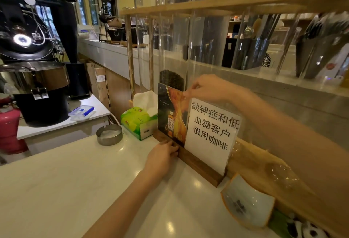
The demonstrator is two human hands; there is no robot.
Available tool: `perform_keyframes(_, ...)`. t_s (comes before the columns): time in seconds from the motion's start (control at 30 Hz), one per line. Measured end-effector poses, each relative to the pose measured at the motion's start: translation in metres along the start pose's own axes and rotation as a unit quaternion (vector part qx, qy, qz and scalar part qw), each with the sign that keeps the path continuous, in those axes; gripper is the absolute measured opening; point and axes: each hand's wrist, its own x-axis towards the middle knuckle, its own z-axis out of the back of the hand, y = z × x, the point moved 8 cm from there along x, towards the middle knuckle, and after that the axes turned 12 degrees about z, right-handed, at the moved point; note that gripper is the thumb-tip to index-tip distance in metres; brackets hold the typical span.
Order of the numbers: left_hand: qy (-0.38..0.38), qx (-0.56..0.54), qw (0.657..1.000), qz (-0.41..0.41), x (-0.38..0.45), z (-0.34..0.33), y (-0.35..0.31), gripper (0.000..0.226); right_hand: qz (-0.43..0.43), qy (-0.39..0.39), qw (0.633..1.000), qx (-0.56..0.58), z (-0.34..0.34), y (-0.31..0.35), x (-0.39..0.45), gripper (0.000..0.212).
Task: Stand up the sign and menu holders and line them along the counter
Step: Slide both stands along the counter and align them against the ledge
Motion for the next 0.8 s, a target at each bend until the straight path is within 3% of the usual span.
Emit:
perform_keyframes(0.17,-0.01,0.014,1.0,-0.021,-0.013,-0.007,-0.023,0.031,-0.017,0.002,1.0,0.017,0.003,-0.007,-0.038,0.028)
perform_keyframes(0.37,-0.027,0.024,0.999,0.001,-0.015,-0.012,-0.03,0.03,-0.025,-0.084,0.995,0.038,-0.001,-0.013,-0.05,0.014)
perform_keyframes(0.8,-0.035,0.023,0.999,0.003,-0.017,-0.012,-0.028,0.03,-0.036,-0.104,0.994,0.025,-0.002,-0.011,-0.052,0.014)
